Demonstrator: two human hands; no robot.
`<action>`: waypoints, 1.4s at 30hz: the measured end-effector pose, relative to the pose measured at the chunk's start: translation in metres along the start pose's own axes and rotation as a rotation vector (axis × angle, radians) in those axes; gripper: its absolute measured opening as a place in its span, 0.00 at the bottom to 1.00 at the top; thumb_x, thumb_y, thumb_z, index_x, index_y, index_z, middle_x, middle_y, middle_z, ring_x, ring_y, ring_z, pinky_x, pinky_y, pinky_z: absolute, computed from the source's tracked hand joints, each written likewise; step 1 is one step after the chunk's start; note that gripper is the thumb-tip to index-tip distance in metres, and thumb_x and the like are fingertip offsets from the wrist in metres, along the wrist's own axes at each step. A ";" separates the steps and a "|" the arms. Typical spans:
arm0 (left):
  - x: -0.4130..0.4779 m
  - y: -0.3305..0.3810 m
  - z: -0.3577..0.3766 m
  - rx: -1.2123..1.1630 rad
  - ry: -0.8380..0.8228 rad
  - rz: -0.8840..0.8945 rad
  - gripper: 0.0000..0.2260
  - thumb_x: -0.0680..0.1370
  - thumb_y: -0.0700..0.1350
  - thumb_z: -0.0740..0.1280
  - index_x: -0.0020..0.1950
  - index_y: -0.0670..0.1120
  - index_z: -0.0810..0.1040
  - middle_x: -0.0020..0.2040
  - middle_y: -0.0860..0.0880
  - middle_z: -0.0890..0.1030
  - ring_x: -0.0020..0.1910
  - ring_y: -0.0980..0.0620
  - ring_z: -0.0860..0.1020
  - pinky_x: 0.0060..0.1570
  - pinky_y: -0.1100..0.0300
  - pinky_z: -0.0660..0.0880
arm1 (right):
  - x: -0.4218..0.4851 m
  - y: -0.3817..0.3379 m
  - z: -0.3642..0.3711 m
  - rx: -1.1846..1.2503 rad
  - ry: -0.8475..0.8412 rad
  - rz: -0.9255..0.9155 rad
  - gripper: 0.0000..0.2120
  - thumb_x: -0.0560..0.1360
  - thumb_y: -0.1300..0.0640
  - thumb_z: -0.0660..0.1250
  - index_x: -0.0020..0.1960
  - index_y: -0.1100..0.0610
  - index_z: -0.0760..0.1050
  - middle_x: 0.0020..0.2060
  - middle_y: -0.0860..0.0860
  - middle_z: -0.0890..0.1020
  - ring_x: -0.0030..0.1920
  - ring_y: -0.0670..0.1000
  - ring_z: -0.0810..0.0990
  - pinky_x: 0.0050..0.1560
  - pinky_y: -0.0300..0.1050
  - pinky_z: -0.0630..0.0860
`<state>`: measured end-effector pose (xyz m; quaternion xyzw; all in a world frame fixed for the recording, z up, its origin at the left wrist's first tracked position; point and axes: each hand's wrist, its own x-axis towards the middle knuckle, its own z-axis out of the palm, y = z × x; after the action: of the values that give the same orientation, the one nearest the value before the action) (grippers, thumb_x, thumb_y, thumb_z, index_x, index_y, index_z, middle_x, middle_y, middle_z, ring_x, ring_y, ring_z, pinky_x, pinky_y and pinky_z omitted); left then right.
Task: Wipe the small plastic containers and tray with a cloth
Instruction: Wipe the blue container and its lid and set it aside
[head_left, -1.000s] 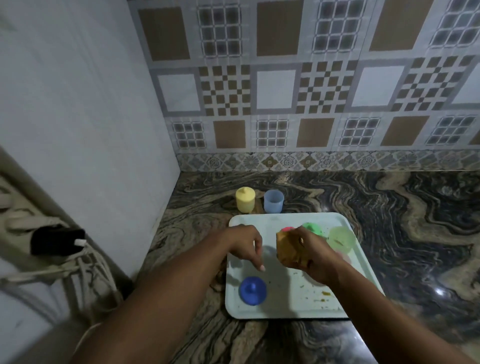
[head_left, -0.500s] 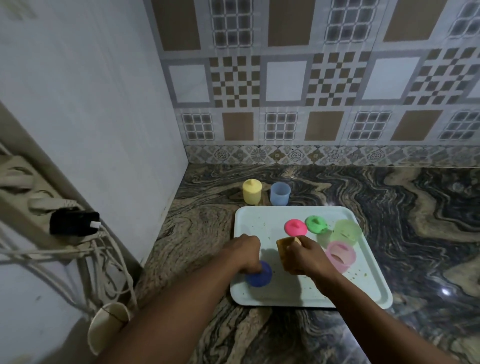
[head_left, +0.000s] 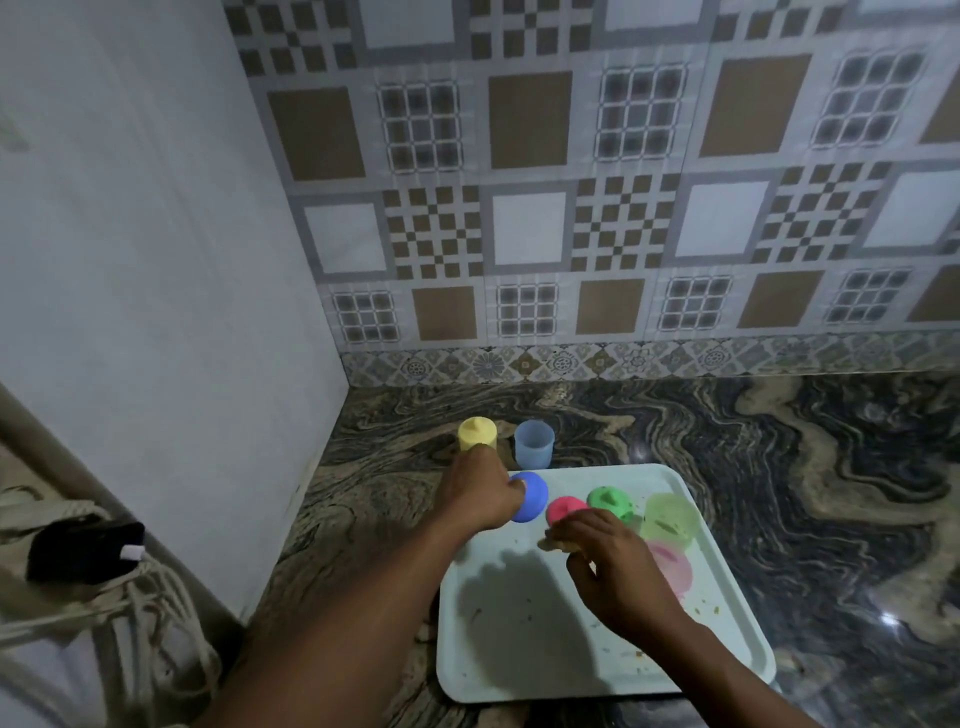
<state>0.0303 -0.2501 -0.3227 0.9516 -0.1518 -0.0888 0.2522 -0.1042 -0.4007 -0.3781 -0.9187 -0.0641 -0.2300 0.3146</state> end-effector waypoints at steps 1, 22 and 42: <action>0.002 0.000 0.000 -0.036 0.009 -0.009 0.16 0.72 0.51 0.70 0.29 0.43 0.74 0.29 0.47 0.75 0.34 0.43 0.78 0.33 0.56 0.73 | 0.001 -0.003 -0.002 0.106 0.066 0.097 0.16 0.71 0.63 0.61 0.52 0.52 0.83 0.48 0.40 0.85 0.51 0.40 0.80 0.53 0.31 0.73; 0.044 0.050 -0.021 -0.537 -0.150 0.086 0.21 0.83 0.56 0.62 0.39 0.42 0.81 0.32 0.47 0.82 0.30 0.48 0.78 0.39 0.51 0.78 | 0.075 0.009 -0.040 0.918 -0.057 0.628 0.07 0.80 0.61 0.66 0.54 0.65 0.73 0.34 0.55 0.78 0.31 0.48 0.74 0.30 0.43 0.73; 0.042 0.054 0.009 -0.721 0.093 -0.126 0.21 0.84 0.57 0.57 0.39 0.45 0.77 0.38 0.45 0.77 0.37 0.47 0.74 0.40 0.55 0.70 | 0.066 -0.015 -0.013 1.201 0.266 0.812 0.07 0.80 0.62 0.65 0.55 0.65 0.70 0.31 0.62 0.76 0.26 0.55 0.73 0.32 0.45 0.65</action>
<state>0.0540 -0.3126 -0.3068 0.8122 -0.0404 -0.1085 0.5718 -0.0548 -0.3983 -0.3308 -0.5038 0.2048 -0.1303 0.8290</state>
